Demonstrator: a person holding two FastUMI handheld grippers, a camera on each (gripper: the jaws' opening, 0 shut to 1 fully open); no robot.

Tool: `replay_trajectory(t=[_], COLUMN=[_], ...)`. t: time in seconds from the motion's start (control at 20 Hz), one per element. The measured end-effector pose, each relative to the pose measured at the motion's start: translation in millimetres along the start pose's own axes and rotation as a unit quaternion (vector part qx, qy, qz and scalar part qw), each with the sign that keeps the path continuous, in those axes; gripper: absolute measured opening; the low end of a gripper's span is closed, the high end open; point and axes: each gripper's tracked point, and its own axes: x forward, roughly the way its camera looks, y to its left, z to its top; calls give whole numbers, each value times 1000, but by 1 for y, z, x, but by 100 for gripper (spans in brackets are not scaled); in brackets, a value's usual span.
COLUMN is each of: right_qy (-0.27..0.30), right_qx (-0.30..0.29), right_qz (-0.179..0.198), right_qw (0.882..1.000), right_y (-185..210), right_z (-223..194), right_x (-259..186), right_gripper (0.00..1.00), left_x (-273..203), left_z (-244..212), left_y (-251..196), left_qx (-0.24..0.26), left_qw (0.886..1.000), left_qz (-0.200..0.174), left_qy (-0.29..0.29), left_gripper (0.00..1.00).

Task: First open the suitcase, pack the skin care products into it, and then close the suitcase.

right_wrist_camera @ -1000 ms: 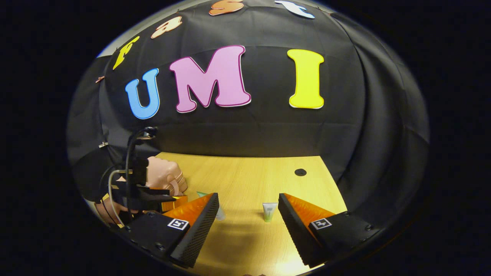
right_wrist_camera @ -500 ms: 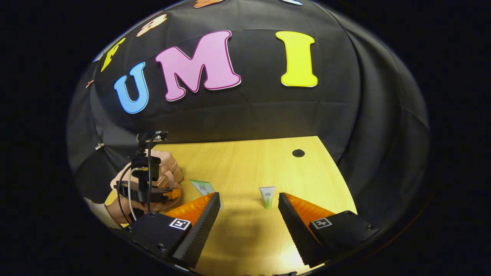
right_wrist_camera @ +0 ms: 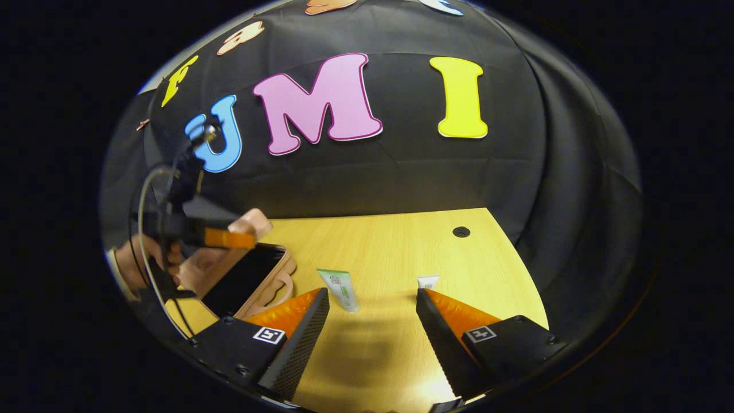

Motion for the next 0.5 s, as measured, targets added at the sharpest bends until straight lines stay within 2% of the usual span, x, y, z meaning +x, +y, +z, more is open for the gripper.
replay_trajectory(t=[0.15, 0.3, 0.4, 0.5], right_qy=[-3, -7, -7, -8], right_qx=[1, 19, 22, 25], right_qz=[-9, -12, -24, -36], right_qw=[1000, 1000, 999, 999], right_y=[5, 17, 24, 34], right_z=[2, 8, 10, 9], right_x=[-2, -3, -3, -1], right_gripper=[97, 97, 97, 97], left_x=[-38, -56, -61, -56], left_z=[52, 87, 94, 91], left_y=[67, 156, 225, 296], left_qx=[-44, -102, -115, -104], left_qw=[998, 992, 988, 987], left_qz=[2, 6, 28, 64], left_qy=[-35, -78, -97, -103], left_gripper=[12, 12, 12, 12])
